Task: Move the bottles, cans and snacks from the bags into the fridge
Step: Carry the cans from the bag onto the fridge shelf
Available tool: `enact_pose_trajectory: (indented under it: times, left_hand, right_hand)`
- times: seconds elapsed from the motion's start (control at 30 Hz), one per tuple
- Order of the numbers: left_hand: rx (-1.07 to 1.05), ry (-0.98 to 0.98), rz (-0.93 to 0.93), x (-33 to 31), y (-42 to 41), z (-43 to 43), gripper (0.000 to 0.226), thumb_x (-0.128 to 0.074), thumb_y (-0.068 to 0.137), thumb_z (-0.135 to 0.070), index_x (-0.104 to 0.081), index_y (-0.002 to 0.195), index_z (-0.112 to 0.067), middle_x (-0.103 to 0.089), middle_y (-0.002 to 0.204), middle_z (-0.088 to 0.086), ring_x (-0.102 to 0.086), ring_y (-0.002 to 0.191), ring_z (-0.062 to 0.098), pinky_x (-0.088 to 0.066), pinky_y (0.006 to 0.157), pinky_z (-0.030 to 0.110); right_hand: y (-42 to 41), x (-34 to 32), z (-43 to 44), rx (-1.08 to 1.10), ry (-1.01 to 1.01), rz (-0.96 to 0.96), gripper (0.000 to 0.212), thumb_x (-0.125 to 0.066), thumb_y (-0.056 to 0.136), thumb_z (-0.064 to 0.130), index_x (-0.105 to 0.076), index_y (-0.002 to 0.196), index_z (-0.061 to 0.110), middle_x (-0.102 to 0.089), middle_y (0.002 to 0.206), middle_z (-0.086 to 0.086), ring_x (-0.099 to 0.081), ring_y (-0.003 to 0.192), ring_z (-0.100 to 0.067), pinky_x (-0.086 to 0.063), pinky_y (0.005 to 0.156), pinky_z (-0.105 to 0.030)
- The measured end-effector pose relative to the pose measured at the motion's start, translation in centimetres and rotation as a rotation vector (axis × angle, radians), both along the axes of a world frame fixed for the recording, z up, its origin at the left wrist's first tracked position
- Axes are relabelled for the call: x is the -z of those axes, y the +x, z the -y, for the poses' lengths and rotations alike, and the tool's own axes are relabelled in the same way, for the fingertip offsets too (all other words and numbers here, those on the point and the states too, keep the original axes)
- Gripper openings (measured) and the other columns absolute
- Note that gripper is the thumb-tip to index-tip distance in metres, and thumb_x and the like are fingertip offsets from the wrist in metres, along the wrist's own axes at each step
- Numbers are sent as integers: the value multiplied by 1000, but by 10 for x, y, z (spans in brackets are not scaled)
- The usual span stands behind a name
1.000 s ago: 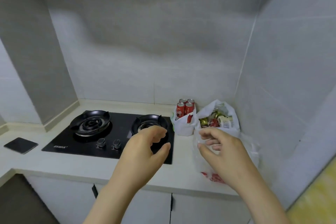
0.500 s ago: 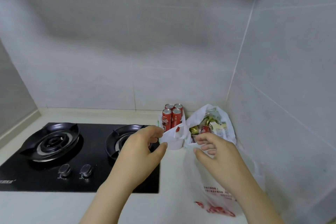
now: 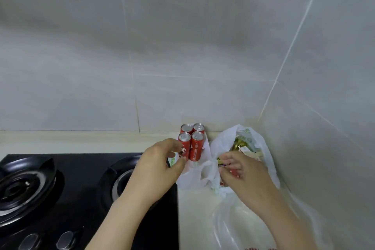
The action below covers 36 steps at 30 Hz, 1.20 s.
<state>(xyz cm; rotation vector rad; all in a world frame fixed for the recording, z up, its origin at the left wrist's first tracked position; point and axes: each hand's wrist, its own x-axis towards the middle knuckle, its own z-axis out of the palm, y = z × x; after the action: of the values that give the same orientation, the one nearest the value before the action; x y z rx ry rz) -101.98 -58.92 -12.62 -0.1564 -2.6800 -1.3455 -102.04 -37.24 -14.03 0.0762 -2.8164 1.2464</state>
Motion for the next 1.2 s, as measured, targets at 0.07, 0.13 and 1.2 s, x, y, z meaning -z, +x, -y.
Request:
enact_pose_trajectory:
  times: [0.07, 0.13, 1.2]
  left_hand:
    - [10, -16, 21, 8, -19, -2, 19, -64, 86, -23, -64, 104, -30, -65, 103, -21, -61, 98, -1, -51, 90, 28]
    - [-1, -41, 24, 11, -33, -3, 20, -64, 86, -23, -63, 105, -28, -65, 104, -19, -61, 98, 2, -51, 90, 29]
    - [-66, -212, 162, 177, -254, -37, 60, -73, 66, -20, -54, 123, -17, -53, 109, 0, -56, 98, 21, -45, 82, 29]
  right_hand:
    - [-21, 6, -4, -1, 42, 4, 28, -65, 85, 27, -64, 113, 29, -65, 105, 19, -61, 95, 3, -52, 87, -23]
    - [-38, 9, -6, -5, 83, 0, 29, -63, 87, 26, -61, 115, 30, -64, 106, 20, -59, 96, 6, -46, 82, -13]
    - [-270, 168, 17, -170, 161, 47, 58, -68, 74, 23, -51, 129, 23, -50, 119, 3, -54, 106, -17, -46, 86, -25]
